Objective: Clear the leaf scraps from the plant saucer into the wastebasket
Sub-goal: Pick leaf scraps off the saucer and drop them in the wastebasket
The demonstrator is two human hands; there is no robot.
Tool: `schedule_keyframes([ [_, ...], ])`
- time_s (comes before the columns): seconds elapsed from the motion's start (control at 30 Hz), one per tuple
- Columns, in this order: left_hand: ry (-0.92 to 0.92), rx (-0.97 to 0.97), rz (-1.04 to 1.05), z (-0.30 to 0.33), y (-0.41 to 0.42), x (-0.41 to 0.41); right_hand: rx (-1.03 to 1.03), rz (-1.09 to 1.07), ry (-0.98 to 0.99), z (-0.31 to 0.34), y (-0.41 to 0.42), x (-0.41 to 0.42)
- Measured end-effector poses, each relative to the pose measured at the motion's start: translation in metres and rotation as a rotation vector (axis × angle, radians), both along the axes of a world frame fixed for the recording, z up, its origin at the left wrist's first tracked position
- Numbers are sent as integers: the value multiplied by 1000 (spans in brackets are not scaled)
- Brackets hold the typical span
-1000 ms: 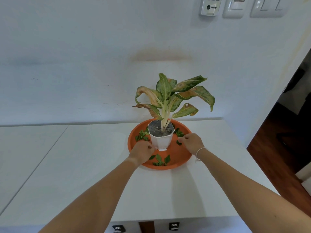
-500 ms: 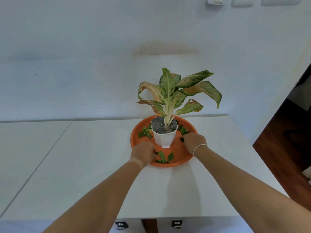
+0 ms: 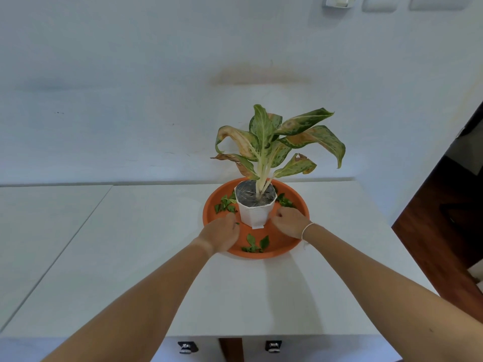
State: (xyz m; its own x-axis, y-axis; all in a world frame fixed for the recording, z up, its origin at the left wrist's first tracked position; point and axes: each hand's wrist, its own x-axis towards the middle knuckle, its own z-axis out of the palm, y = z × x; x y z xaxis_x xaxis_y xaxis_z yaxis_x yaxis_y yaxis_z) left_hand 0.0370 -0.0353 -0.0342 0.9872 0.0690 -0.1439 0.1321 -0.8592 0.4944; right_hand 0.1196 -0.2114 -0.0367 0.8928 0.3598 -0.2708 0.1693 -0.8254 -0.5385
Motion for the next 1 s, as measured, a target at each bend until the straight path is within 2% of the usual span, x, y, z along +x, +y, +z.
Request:
schedule_keyframes([
  [0.1, -8, -127, 81, 5, 2, -1, 203, -132, 269, 14, -1, -6],
  [0.2, -16, -168, 113, 5, 1, -4, 220, -141, 315, 13, -6, -11],
  [0.37, 25, -24, 46, 8, 1, -7, 147, -25, 266, 15, -5, -20],
  [0.63, 49, 62, -92, -1, -1, -10, -124, 170, 9, 2, 7, -30],
  [0.8, 57, 120, -217, 1, -5, -10, -223, 183, -87, -5, 12, -39],
  [1.0, 47, 190, -276, 3, -12, -4, -325, 157, -215, -7, 17, -44],
])
